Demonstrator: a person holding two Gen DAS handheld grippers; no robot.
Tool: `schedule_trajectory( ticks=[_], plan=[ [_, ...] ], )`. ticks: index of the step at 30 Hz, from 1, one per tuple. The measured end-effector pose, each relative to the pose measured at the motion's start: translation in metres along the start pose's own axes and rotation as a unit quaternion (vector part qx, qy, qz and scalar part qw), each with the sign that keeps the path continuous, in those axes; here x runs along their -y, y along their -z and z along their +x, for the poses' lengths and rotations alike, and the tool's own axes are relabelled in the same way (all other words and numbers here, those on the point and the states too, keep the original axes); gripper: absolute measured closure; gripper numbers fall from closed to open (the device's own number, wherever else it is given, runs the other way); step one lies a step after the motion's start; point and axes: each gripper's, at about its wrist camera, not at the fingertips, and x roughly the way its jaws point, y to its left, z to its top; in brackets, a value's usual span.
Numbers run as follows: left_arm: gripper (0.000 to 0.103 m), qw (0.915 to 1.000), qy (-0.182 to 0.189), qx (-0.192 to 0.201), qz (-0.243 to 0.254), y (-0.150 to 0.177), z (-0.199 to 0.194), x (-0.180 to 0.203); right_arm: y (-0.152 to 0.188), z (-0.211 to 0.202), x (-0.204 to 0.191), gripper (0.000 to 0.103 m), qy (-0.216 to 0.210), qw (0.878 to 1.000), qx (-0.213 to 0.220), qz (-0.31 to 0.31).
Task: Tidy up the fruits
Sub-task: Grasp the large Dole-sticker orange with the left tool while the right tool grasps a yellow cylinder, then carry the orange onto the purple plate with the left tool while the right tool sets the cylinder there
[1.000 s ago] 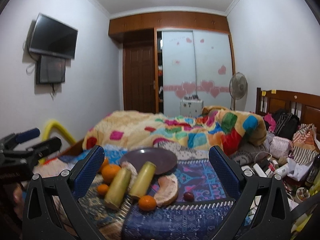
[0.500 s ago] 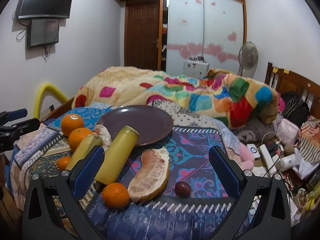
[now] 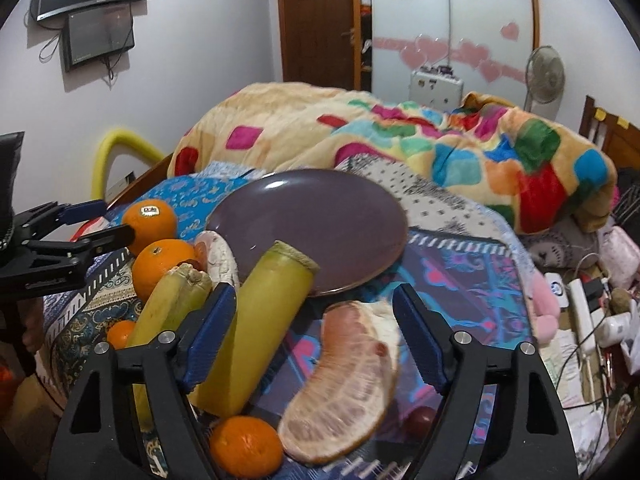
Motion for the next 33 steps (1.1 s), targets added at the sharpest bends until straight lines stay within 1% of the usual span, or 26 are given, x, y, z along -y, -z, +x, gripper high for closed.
schedule_trajectory(
  ticks=[3,7,13,17,20,23,26,28,33],
  plan=[
    [0.025,0.9999,0.003,-0.01,-0.004,-0.002,0.008,-0.003,-0.003,0.01,-0.003,0.025,-0.012,1.0,-0.02,0.002],
    [0.025,0.9997,0.004,-0.022,-0.003,-0.005,0.018,-0.006,-0.008,0.017,-0.004,0.035,-0.027,0.999,-0.04,0.007],
    [0.025,0.999,0.008,-0.043,-0.01,-0.005,0.034,-0.007,-0.011,0.025,-0.005,0.046,-0.044,0.997,-0.064,0.015],
    [0.031,0.9987,0.009,-0.048,-0.013,-0.005,0.039,-0.007,-0.012,0.027,-0.008,0.054,-0.052,0.996,-0.068,0.016],
    [0.034,0.9982,0.009,-0.056,-0.018,-0.005,0.044,-0.009,-0.013,0.028,-0.007,0.055,-0.056,0.996,-0.071,0.018],
    [0.034,0.998,0.015,-0.056,-0.026,-0.006,0.044,-0.013,-0.014,0.031,-0.004,0.055,-0.061,0.995,-0.077,0.024],
    [0.035,0.9982,0.015,-0.053,-0.023,-0.004,0.042,-0.012,-0.015,0.033,-0.002,0.055,-0.066,0.994,-0.085,0.031],
    [0.035,0.9984,0.013,-0.051,-0.019,-0.003,0.038,-0.01,-0.015,0.033,-0.002,0.055,-0.065,0.994,-0.085,0.032],
    [0.036,0.9984,0.028,-0.042,-0.026,-0.002,0.022,-0.008,-0.014,0.031,-0.002,0.057,-0.068,0.994,-0.076,0.038]
  ],
)
